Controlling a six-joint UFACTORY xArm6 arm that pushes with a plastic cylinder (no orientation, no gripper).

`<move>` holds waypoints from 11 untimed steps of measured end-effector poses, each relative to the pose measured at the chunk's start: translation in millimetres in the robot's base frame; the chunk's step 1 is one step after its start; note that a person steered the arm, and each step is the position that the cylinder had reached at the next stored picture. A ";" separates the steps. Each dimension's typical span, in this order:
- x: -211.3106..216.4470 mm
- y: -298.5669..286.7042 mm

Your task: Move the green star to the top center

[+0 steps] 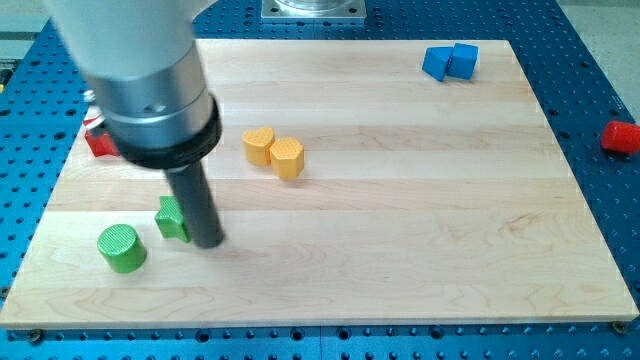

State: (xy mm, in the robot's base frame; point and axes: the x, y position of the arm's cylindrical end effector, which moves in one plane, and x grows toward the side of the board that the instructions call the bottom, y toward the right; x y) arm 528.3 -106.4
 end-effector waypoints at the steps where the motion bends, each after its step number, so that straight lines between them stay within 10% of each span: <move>1: 49.5 3.2; 3: 2.6 -47.8; 6: -197.7 -8.4; 7: -157.3 -61.6; 9: -250.4 23.4; 11: -236.9 62.3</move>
